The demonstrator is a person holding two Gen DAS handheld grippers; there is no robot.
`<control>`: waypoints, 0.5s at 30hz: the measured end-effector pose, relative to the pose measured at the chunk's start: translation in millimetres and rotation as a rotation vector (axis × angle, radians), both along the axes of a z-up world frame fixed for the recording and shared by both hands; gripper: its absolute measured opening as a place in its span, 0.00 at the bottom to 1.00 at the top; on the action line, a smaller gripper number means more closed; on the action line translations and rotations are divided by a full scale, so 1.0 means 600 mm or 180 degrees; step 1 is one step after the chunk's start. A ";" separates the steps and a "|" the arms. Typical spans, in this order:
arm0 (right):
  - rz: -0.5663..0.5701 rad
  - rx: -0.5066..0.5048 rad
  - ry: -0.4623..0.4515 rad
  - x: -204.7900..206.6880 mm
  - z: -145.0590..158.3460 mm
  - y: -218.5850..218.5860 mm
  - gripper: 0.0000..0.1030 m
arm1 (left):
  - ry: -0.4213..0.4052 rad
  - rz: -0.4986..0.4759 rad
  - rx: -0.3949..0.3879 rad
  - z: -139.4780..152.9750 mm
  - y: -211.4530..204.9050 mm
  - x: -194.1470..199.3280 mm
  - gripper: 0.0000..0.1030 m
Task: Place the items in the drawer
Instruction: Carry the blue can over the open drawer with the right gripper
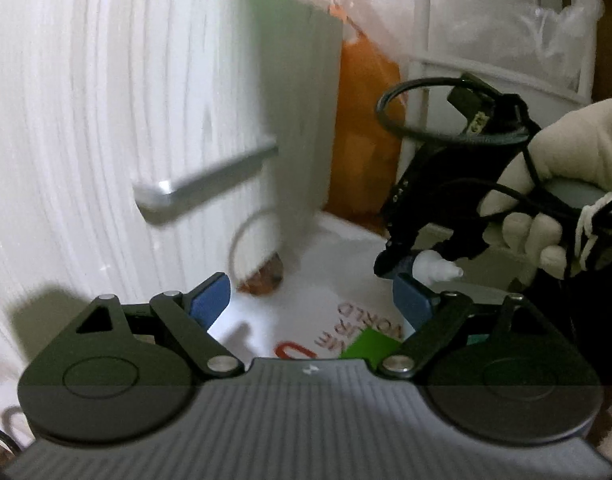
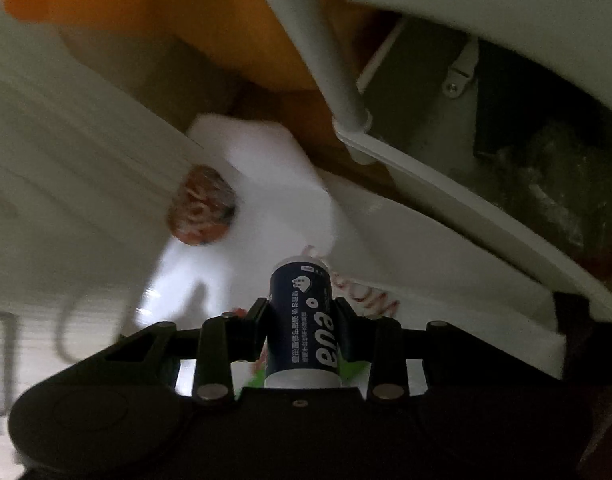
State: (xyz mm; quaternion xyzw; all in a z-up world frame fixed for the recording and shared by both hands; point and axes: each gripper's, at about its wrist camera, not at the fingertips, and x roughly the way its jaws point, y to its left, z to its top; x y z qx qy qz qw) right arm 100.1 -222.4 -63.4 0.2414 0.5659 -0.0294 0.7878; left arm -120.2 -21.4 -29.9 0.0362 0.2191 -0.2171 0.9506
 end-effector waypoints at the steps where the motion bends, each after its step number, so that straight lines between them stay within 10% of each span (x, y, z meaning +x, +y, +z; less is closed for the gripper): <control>1: -0.0004 0.0116 -0.0026 -0.005 0.007 0.002 0.38 | -0.0101 -0.0029 0.0034 0.009 0.001 -0.006 0.86; 8: 0.0244 0.0754 -0.0471 -0.041 0.081 0.047 0.38 | -0.0796 -0.0083 0.0467 0.069 0.001 -0.044 0.83; 15: 0.0350 0.1173 -0.0736 -0.056 0.128 0.059 0.38 | -0.0443 0.0109 0.0925 0.068 -0.015 -0.011 0.82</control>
